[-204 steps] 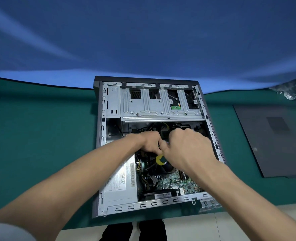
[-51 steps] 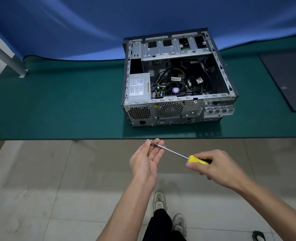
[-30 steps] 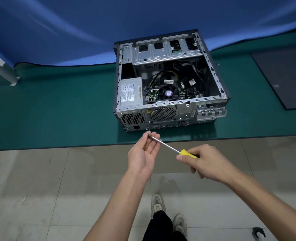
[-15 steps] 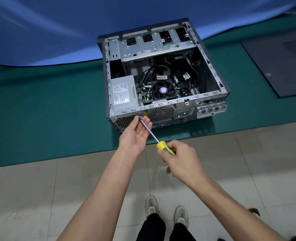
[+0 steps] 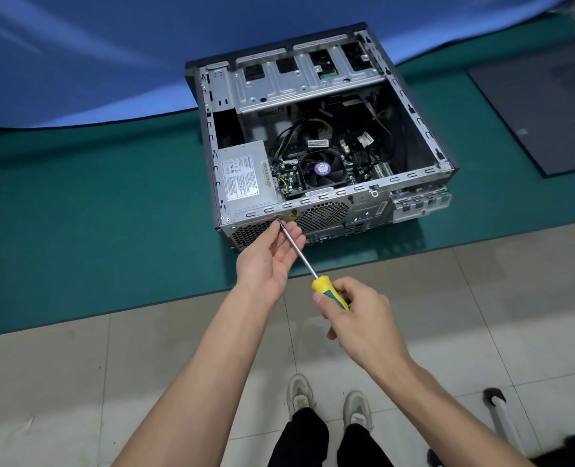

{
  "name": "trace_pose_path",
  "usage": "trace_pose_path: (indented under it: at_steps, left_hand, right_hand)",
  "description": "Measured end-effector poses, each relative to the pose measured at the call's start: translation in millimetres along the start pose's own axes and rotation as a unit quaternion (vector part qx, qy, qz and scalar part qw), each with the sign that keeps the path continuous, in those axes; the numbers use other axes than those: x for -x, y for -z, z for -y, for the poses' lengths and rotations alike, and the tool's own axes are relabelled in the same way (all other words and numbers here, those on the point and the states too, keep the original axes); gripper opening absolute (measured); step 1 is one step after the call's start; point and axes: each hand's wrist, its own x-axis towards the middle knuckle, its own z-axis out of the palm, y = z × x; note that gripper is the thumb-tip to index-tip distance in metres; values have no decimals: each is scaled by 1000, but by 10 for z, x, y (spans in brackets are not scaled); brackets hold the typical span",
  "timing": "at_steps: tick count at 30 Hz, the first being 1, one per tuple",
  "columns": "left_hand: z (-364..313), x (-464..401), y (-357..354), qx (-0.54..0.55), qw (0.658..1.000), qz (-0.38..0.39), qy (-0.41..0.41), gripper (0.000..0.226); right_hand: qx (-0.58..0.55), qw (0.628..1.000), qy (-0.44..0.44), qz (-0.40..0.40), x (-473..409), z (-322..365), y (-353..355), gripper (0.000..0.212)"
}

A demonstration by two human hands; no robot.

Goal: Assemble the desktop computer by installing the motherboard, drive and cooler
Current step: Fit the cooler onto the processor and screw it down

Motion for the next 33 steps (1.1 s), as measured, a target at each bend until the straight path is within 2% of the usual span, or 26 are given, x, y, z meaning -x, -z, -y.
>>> trace_pose_path:
  at_steps: [12,24,33]
  left_hand:
    - [6,8,-26,6,1000,-4,-2,14]
    - [-16,16,11,-22,999,6,-26,8]
    - [25,29,-6,24,1000,5,-14,11]
  right_hand:
    - [18,1000,7,2,-14,26,63,17]
    - [36,999,28,-7,-1,-38,134,11]
    - [51,998,39,-11,2,-68,188,11]
